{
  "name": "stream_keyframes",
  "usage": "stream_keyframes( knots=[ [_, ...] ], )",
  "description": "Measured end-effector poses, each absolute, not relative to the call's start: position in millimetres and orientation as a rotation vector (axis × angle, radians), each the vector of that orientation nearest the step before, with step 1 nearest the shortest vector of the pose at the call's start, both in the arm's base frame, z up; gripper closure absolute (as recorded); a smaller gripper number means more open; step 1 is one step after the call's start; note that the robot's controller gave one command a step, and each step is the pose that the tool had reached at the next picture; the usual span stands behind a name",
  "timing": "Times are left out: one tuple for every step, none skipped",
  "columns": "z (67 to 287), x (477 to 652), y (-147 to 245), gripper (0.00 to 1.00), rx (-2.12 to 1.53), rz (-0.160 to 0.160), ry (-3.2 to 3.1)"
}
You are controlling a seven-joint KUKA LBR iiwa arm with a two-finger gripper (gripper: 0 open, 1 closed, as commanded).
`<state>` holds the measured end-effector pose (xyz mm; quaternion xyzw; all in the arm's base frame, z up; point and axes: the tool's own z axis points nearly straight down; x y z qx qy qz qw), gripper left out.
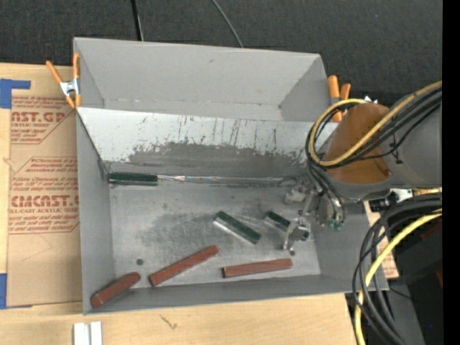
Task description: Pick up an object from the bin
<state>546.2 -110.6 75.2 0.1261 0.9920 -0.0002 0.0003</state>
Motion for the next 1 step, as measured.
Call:
stream_keyframes(
  knots=[
    [73.3, 548.9, -114.1, 0.0, 0.376, 0.002, 3.116]
  ],
)
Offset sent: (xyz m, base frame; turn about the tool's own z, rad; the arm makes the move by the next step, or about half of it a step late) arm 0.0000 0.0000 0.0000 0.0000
